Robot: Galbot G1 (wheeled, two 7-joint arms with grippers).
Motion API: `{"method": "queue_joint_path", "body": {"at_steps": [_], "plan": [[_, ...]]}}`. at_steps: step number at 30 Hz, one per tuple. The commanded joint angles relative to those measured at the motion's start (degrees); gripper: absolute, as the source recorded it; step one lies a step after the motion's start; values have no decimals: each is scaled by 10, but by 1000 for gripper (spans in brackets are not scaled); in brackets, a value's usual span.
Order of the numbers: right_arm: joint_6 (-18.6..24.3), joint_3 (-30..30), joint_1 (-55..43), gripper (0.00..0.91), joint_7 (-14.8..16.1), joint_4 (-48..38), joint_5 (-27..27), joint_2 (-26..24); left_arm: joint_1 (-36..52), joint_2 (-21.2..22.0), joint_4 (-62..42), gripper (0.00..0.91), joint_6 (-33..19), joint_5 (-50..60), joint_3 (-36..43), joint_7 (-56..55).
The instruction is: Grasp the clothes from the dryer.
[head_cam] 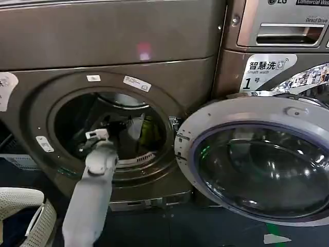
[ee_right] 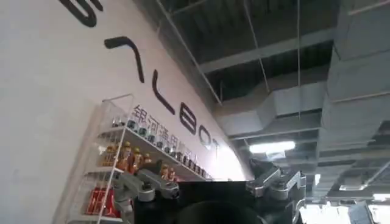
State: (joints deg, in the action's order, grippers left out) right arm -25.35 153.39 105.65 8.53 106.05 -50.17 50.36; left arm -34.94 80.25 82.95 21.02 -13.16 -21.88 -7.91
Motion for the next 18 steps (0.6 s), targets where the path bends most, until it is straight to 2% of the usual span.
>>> {"method": "queue_joint_path", "body": {"at_steps": [1, 9, 14, 18], "plan": [[2, 2, 2, 907, 2, -3, 1, -1, 187, 9, -253, 907, -51, 8, 17, 15], [3, -2, -4, 907, 3, -2, 1, -7, 246, 22, -351, 907, -63, 24, 29, 38], [4, -7, -10, 907, 4, -3, 1, -7, 289, 35, -452, 907, -86, 62, 19, 62], [5, -15, -18, 907, 4, 0, 1, -8, 334, 50, -535, 907, -79, 76, 2, 98]]}}
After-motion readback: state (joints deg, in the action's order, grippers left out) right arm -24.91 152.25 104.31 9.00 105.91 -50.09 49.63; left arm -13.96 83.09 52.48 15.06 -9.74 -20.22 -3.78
